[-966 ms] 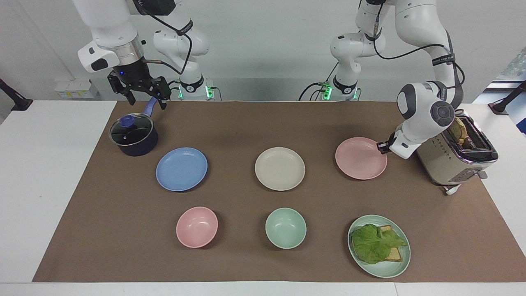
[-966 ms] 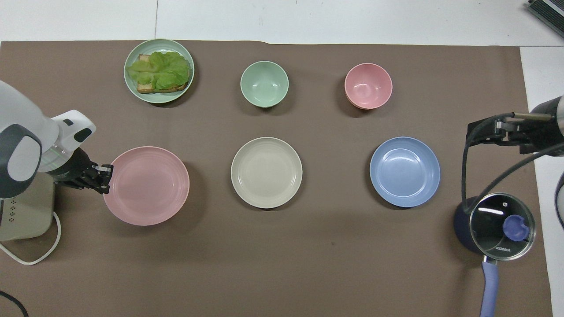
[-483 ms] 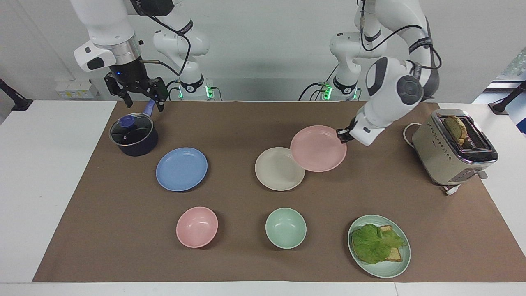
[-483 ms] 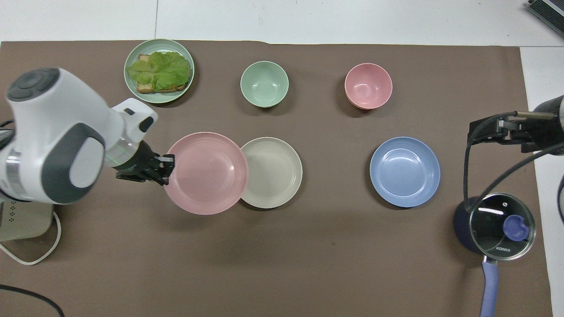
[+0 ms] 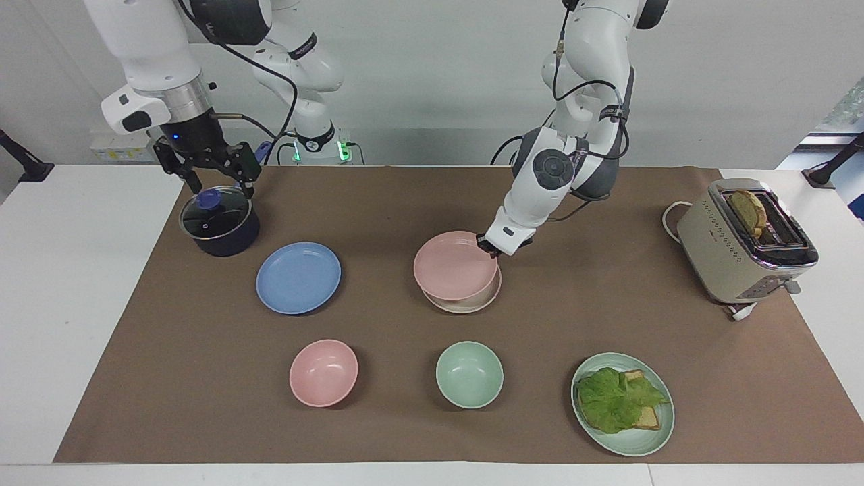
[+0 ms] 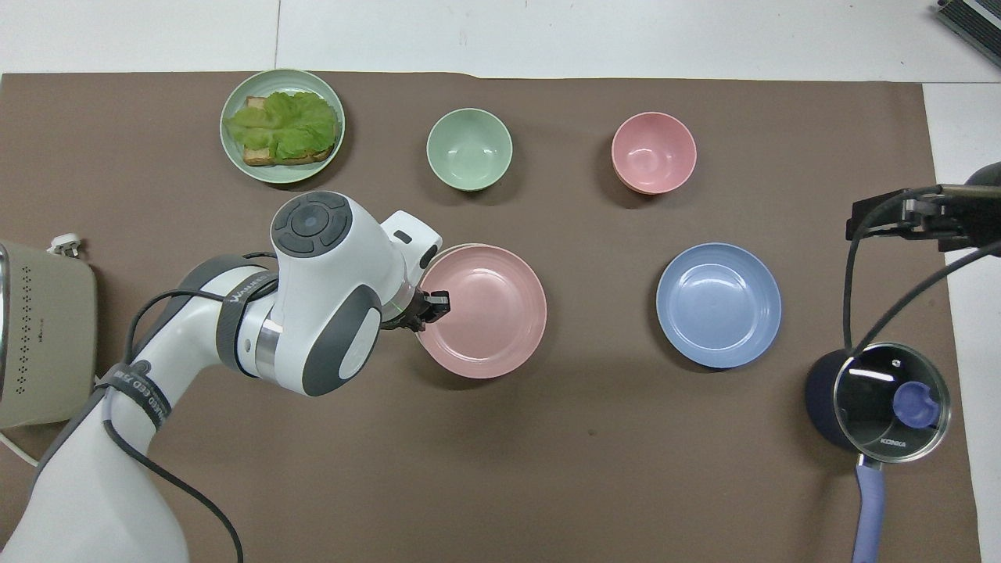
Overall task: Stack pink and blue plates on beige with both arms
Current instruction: 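Carry the pink plate onto the beige plate with the left gripper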
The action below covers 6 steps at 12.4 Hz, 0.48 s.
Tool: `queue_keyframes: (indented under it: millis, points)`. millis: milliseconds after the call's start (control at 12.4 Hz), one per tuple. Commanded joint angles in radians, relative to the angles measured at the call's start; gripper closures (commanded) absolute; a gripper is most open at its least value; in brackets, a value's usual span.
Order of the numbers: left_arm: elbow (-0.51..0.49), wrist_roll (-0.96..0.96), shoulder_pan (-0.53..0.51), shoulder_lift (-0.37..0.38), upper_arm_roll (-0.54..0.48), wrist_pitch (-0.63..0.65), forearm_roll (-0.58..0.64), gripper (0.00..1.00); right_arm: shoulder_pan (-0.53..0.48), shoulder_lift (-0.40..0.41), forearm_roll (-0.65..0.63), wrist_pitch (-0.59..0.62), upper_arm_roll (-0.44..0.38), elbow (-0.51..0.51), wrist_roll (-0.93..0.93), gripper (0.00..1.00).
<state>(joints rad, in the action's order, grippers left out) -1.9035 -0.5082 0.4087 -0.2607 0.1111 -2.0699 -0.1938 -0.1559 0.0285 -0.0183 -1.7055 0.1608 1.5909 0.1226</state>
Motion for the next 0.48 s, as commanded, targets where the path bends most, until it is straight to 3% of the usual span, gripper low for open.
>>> queue_keyframes:
  millis: [0,81,242,403]
  points:
    - [-0.025,0.014,-0.002,0.023,-0.010,-0.019,-0.016,0.18,-0.034,0.023,0.029,-0.120,0.000,0.104,-0.066,0.00]
    - [-0.023,0.011,-0.004,0.021,-0.011,-0.018,-0.016,0.00,-0.046,0.046,0.029,-0.144,0.000,0.124,-0.083,0.00]
    - [-0.014,0.025,-0.014,0.027,-0.019,-0.001,-0.013,0.00,-0.070,0.071,0.061,-0.210,0.000,0.179,-0.130,0.00]
    - [0.023,0.046,-0.091,0.049,-0.022,0.072,-0.001,0.00,-0.077,0.082,0.070,-0.310,0.000,0.263,-0.153,0.00]
